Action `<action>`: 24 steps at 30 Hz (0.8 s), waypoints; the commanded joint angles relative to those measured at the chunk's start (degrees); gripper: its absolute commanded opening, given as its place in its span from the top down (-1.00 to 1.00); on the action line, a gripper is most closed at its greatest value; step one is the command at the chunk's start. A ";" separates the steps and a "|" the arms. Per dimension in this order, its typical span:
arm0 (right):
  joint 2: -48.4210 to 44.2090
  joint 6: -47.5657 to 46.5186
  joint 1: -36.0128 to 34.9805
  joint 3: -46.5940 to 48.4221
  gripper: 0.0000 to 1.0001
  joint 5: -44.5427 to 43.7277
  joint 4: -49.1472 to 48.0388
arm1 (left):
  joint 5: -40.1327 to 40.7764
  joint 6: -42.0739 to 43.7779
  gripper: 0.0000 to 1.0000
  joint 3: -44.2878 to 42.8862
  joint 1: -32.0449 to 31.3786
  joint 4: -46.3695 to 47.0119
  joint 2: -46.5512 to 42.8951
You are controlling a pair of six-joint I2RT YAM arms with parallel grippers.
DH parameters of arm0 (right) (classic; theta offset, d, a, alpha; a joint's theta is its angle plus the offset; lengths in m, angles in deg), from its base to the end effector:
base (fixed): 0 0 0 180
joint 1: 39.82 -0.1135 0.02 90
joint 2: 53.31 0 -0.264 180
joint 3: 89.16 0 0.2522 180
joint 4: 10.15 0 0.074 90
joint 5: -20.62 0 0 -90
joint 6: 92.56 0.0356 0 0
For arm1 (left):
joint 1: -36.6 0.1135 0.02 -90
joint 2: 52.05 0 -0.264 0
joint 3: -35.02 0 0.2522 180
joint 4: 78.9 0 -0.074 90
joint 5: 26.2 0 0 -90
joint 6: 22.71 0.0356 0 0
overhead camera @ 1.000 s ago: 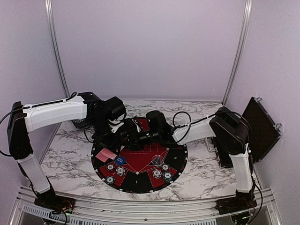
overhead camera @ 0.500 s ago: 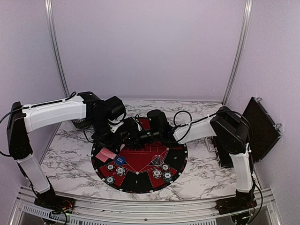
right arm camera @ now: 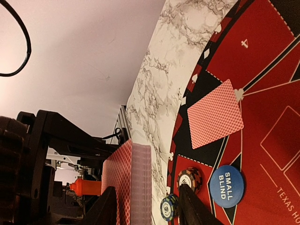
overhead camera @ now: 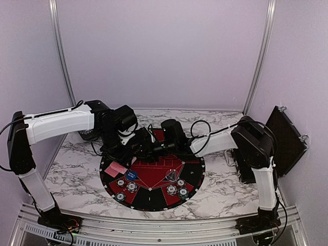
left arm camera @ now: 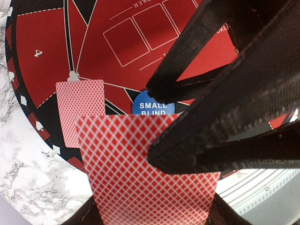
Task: Distribute texas hold em gaming equipment
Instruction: Pick up the poker card from the face-down deck piles.
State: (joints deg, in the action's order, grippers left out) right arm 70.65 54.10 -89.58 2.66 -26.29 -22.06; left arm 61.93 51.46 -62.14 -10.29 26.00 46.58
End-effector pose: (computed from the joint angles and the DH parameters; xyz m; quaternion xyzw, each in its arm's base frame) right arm 0.2882 0.3782 0.1637 -0.1637 0.7742 0.6064 0.0773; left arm 0.2296 -0.2470 0.2615 0.2677 0.9562 -0.0747 0.0914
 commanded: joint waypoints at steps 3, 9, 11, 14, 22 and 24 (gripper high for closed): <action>-2.76 -1.21 0.54 -0.37 0.08 -0.90 0.56 | 0.29 0.08 -0.06 0.16 -0.29 -0.75 -2.55; -2.93 -1.21 0.71 -0.66 0.05 -0.97 0.62 | 0.29 0.06 -0.06 0.14 -0.30 -0.74 -2.48; -3.08 -1.05 0.94 -1.07 0.05 -0.99 0.31 | 0.29 0.10 -0.06 0.16 -0.30 -0.69 -2.49; -3.53 -0.78 1.36 -1.82 0.05 -1.16 -0.20 | 0.14 0.17 -0.06 0.25 -0.28 -0.75 -2.54; -4.41 -0.94 1.64 -2.18 0.05 -1.27 -0.08 | 0.11 0.11 -0.06 0.16 -0.30 -0.69 -2.33; -4.51 -0.94 1.66 -2.37 0.04 -1.33 -0.16 | 0.11 0.10 -0.06 0.25 -0.26 -0.71 -2.36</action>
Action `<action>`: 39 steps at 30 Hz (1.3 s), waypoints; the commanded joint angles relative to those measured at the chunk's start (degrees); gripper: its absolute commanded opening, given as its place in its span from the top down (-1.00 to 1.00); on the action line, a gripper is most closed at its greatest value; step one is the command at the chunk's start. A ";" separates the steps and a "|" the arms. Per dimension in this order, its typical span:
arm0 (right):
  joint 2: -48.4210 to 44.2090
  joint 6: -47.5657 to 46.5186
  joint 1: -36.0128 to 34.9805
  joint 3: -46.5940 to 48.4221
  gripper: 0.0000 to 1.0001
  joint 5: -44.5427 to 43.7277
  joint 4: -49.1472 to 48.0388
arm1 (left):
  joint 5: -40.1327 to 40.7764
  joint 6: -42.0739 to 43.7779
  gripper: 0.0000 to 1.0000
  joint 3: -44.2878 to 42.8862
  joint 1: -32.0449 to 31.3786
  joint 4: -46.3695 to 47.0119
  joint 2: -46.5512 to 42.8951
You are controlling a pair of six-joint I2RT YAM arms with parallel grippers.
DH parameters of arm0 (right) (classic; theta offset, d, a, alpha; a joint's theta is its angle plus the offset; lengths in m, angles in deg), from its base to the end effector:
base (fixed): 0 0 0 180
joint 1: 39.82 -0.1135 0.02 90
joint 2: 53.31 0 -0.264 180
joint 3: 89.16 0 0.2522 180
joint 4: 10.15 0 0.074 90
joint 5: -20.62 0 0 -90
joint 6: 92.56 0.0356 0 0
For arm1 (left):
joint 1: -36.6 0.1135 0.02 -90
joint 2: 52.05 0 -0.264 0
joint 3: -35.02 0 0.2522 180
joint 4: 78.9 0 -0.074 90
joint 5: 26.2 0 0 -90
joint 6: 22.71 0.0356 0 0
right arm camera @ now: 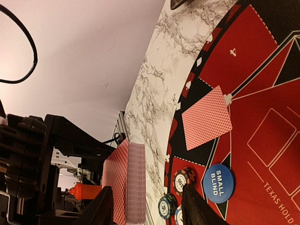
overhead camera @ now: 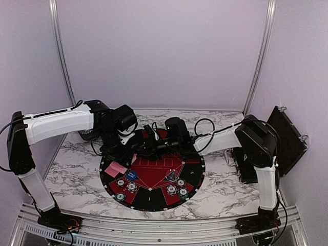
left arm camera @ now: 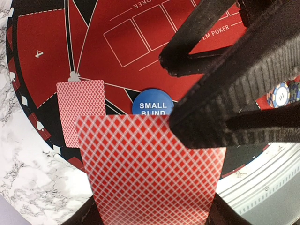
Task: Distribute texas hold em gaming equipment
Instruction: Pick up the poker card from the face-down deck piles.
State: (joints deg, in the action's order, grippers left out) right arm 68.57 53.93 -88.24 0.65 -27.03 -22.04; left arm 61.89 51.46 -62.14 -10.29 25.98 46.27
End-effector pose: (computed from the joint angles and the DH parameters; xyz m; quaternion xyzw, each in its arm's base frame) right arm 0.2922 0.3655 0.1692 -0.1524 0.7773 0.6036 0.0903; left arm 0.2290 -0.2464 0.2632 0.2677 0.9559 -0.0763 0.0934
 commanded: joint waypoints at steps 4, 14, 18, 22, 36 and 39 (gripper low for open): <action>-2.72 -0.93 0.36 -0.42 0.05 -0.77 -0.02 | 0.16 0.08 -0.06 0.34 -0.30 -0.71 -2.15; -3.40 -1.28 0.44 -1.24 0.04 -0.69 0.15 | 0.20 0.10 -0.06 0.38 -0.30 -0.69 -1.73; -3.45 -1.28 0.44 -1.10 0.04 -0.77 0.29 | 0.07 0.14 -0.06 0.18 -0.30 -0.69 -1.67; -3.57 -1.85 0.44 -0.76 0.02 -0.84 1.05 | 0.11 0.32 -0.06 -0.18 -0.30 -0.69 -1.54; -3.60 -3.05 0.01 -0.25 -0.27 -0.86 2.17 | -0.15 0.51 -0.05 -0.61 -0.28 -0.69 -1.10; -3.47 -3.18 -0.15 0.01 -0.29 -0.86 2.34 | -0.19 0.50 -0.06 -0.63 -0.25 -0.68 -1.07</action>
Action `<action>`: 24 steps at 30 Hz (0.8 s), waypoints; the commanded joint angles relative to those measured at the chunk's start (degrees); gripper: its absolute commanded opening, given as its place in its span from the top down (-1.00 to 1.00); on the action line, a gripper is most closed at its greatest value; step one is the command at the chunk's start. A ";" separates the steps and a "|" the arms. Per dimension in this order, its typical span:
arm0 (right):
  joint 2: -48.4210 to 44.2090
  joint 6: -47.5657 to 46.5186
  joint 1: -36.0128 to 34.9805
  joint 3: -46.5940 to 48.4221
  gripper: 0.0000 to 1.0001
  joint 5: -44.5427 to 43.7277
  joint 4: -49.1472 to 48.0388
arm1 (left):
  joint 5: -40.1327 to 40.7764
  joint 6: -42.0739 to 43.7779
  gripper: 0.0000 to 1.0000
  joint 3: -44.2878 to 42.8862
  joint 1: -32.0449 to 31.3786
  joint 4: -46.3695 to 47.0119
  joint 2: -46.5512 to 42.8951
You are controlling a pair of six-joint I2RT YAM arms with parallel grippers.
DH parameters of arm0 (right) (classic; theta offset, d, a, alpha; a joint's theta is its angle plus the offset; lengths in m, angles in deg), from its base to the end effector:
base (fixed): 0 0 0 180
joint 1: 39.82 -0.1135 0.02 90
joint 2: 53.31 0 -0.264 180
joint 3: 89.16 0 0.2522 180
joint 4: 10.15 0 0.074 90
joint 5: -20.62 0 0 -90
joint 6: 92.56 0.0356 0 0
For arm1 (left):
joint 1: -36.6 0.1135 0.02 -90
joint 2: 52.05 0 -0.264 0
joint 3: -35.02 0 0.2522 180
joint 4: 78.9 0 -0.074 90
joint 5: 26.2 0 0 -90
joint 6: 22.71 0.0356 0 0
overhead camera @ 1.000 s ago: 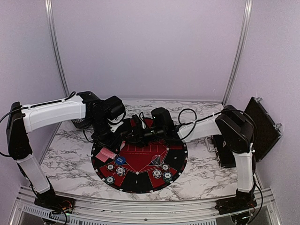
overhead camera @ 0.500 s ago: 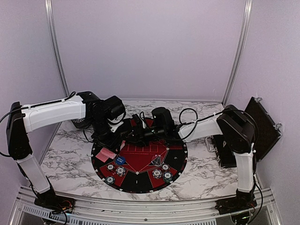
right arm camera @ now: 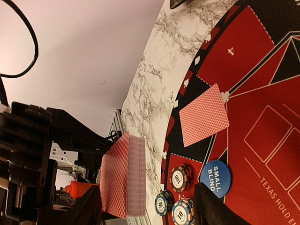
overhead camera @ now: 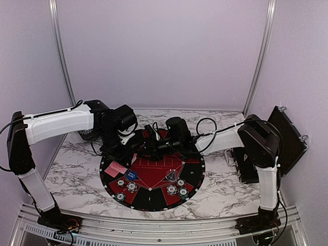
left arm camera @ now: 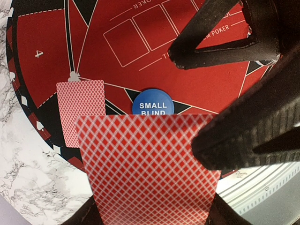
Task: Distribute texas hold em gaming equipment
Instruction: Pick up the poker card from the face-down deck piles.
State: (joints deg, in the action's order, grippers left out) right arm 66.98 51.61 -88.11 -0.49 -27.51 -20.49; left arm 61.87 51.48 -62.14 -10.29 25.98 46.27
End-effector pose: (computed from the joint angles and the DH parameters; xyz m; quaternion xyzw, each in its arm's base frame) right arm 0.2894 0.3604 0.1728 -0.1619 0.7803 0.5957 0.1001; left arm 0.2290 -0.2464 0.2632 0.2679 0.9559 -0.0764 0.0933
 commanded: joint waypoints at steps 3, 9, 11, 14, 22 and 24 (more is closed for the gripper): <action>-1.86 -0.93 -0.40 1.25 -0.29 -0.38 0.80 | -0.17 0.50 -0.06 -0.63 -0.24 -0.67 -1.07; -1.43 -0.95 -0.77 1.43 -0.30 -0.47 0.81 | -0.08 0.61 -0.05 -0.50 -0.30 -0.69 -1.20; -1.30 -0.91 -0.78 1.66 -0.30 -0.40 0.78 | -0.09 0.45 -0.05 -0.32 -0.30 -0.69 -1.45; -1.17 -1.12 -0.94 2.05 -0.29 -0.26 1.25 | -0.09 0.43 -0.05 -0.19 -0.28 -0.70 -1.51; -0.60 -1.18 -1.44 2.50 -0.29 -0.17 1.32 | -0.09 0.38 -0.05 -0.28 -0.30 -0.59 -1.61; -0.32 -1.17 -1.72 2.88 -0.29 0.03 1.25 | -0.05 0.43 -0.05 -0.28 -0.26 -0.63 -1.56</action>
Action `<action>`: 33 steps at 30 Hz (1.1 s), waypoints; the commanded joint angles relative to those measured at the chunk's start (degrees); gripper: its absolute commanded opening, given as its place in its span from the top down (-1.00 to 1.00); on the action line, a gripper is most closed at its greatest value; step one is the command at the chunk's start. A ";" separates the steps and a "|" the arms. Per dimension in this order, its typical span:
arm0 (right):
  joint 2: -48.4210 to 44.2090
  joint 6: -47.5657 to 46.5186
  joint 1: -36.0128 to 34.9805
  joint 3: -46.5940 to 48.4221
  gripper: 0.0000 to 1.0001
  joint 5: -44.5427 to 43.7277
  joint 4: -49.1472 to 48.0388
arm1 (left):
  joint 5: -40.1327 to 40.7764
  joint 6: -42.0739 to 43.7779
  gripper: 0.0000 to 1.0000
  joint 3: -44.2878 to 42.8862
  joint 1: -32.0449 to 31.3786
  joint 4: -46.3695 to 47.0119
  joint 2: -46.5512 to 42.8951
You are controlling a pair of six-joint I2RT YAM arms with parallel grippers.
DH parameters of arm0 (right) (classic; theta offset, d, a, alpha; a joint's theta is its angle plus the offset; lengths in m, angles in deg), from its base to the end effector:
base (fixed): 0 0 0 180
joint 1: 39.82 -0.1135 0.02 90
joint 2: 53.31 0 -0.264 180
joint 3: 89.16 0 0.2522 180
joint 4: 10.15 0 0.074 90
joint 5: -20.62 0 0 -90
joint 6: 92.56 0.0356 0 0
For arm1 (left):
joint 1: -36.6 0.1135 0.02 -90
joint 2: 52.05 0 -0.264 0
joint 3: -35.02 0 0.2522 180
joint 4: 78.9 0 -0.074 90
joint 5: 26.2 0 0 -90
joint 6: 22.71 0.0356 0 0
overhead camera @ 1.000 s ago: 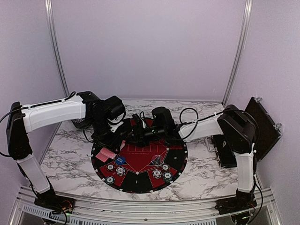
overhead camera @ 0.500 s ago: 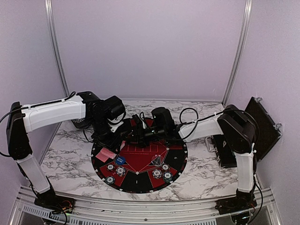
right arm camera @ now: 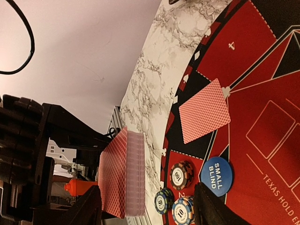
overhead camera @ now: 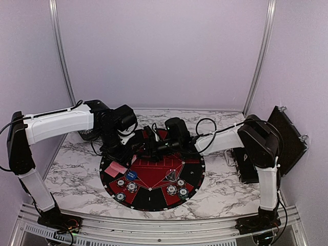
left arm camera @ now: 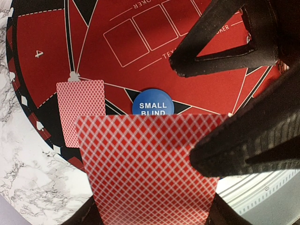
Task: Distribute texas hold em gaming equipment
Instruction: Pick up the poker card from the face-down deck piles.
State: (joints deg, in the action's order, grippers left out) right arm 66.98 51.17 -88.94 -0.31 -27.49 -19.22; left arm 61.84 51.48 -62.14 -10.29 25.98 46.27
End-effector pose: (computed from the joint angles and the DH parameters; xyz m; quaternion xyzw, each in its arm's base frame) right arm 0.2839 0.3643 0.1717 -0.1676 0.7833 0.5915 0.0919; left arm 0.2290 -0.2464 0.2632 0.2679 0.9559 -0.0766 0.0932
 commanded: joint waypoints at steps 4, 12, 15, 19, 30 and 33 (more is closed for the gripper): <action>0.16 -0.89 -1.33 3.58 -0.29 0.25 0.41 | -0.07 0.38 -0.05 -0.36 -0.30 -0.69 -1.58; 1.64 -0.76 -2.12 4.89 -0.26 0.64 0.61 | -0.07 0.48 -0.05 -0.36 -0.30 -0.69 -1.56; 2.00 -0.81 -2.34 5.06 -0.23 0.67 0.71 | -0.07 0.50 -0.05 -0.36 -0.30 -0.68 -1.70; 2.44 -0.80 -2.51 5.07 -0.20 0.74 0.74 | 0.02 0.48 -0.05 -0.45 -0.30 -0.61 -1.63; 3.13 -0.67 -2.51 5.33 0.05 0.58 1.05 | -0.02 0.69 -0.05 -0.54 -0.30 -0.58 -1.52; 3.11 -0.74 -2.31 5.29 0.08 0.35 1.24 | -0.07 0.68 -0.05 -0.54 -0.30 -0.56 -1.59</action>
State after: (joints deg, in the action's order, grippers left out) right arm 69.45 51.15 -91.04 2.81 -27.16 -18.57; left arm 61.87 51.50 -62.14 -10.29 25.98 46.27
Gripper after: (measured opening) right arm 0.467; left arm 0.671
